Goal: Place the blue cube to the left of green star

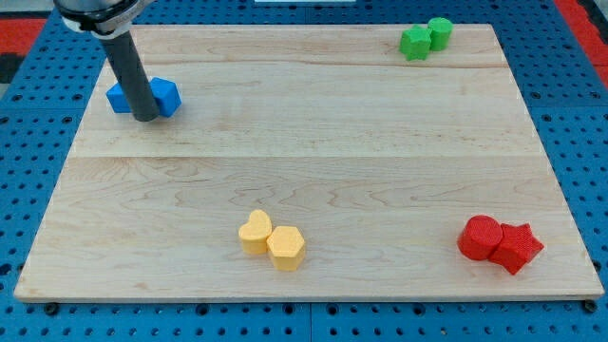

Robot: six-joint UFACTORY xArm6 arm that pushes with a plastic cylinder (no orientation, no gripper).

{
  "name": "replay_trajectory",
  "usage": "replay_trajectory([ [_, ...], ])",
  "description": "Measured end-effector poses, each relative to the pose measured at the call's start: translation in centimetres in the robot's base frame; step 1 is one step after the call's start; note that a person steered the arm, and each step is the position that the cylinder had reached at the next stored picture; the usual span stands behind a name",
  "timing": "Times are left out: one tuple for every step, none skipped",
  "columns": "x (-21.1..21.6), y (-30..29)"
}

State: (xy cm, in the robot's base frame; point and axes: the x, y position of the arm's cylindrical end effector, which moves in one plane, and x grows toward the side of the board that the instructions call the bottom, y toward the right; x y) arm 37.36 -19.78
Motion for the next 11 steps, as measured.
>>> replay_trajectory([
  [0.8, -0.7],
  [1.1, -5.1],
  [-0.3, -7.3],
  [-1.2, -7.2],
  [-2.1, -4.3],
  [-3.2, -1.4],
  [-3.8, 1.6],
  [-4.3, 5.9],
  [-3.9, 10.0],
  [-2.0, 11.0],
  [-0.8, 13.0],
])
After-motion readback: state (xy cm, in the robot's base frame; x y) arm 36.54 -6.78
